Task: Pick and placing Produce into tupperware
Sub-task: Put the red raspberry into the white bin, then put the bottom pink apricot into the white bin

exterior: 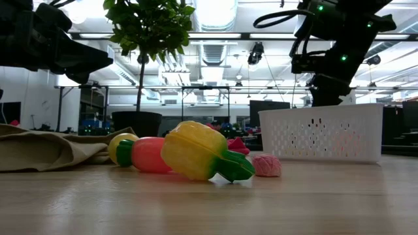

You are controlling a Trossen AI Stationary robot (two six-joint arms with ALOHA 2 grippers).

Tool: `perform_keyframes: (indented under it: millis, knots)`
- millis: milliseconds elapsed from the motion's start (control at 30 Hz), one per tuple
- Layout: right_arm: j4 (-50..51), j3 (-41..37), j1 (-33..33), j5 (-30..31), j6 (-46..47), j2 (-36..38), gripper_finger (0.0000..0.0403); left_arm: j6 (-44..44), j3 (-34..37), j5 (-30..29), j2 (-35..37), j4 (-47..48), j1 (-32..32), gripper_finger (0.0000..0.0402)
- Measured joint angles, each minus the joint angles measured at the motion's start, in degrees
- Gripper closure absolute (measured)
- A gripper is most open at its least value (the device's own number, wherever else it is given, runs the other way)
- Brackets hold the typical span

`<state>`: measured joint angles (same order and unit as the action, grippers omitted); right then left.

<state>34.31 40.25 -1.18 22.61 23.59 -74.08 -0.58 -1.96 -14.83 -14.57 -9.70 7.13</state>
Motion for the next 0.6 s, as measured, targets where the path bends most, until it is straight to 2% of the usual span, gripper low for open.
perform_keyframes:
  millis: [400, 600]
  knots:
    - [0.2, 0.2, 0.1, 0.0, 1.8, 0.0, 0.0260, 0.0, 0.0, 0.0, 0.0, -0.1, 0.0, 0.0281]
    - [-0.3, 3.6, -0.2, 0.2, 2.4, 0.3, 0.0238, 0.0, 0.0, 0.0, 0.0, -0.1, 0.0, 0.0281]
